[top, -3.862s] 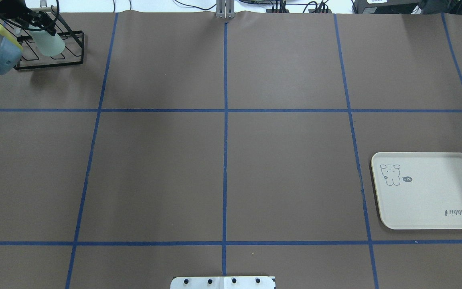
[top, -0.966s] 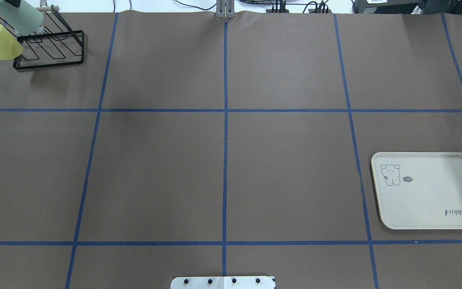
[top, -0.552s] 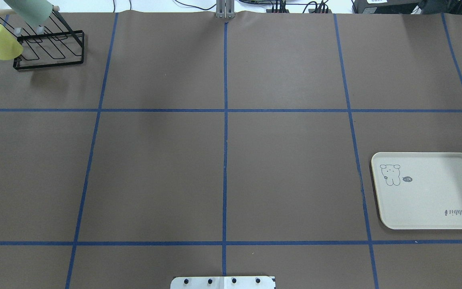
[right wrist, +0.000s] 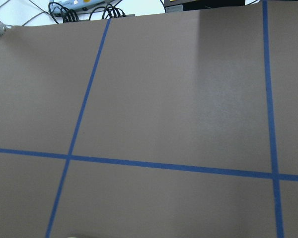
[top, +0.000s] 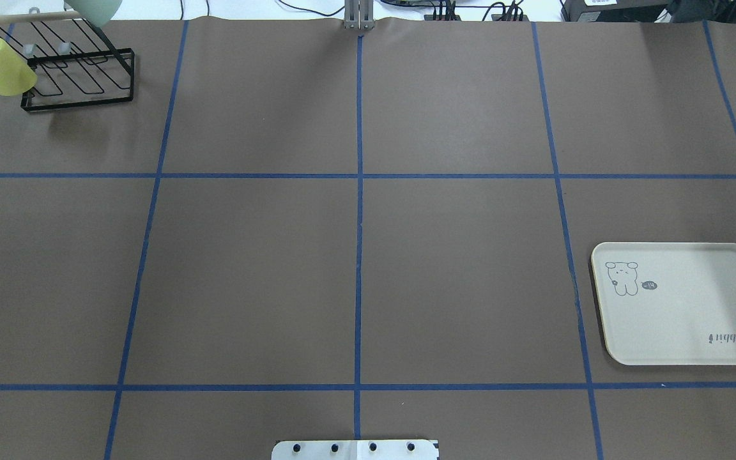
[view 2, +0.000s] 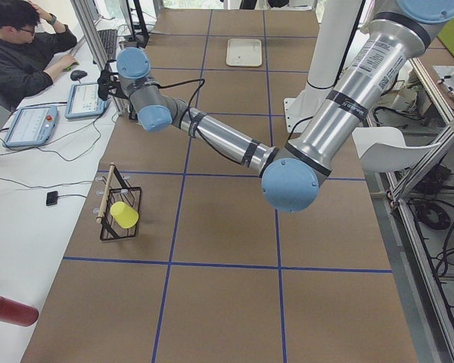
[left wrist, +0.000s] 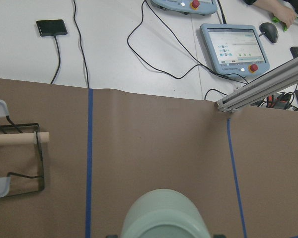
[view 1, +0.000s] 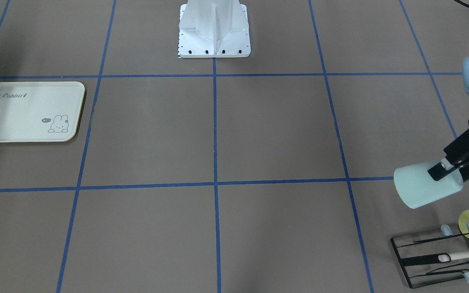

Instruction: Left arm grabs green cup and hands to right arm on tray

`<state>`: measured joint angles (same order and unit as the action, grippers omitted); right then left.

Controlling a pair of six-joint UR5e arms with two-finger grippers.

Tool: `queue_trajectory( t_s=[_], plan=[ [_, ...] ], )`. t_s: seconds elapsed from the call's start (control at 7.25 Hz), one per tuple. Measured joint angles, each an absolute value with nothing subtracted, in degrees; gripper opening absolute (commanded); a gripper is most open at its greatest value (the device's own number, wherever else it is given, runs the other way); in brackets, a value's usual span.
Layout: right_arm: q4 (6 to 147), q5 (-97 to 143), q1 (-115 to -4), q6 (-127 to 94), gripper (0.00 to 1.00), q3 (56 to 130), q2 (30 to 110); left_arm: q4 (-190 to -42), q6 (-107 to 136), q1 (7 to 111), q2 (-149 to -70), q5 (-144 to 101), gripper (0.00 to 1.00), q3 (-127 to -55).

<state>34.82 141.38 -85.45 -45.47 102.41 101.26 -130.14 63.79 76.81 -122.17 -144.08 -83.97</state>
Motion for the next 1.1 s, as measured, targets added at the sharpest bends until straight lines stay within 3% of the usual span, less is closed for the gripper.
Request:
queue_trajectory(
  t_s=[0.55,1.1],
  plan=[
    [18.9,140.9,-81.1,-76.7,0.99,102.5,93.2,-144.2,83.8,73.6,-121.0,-143.2,0.0,-86.3],
    [9.9,133.0,-74.5,-94.9,0.99,104.4,85.9,-148.5,101.5,65.9,-121.0,-135.7,0.0,-94.6]
  ],
)
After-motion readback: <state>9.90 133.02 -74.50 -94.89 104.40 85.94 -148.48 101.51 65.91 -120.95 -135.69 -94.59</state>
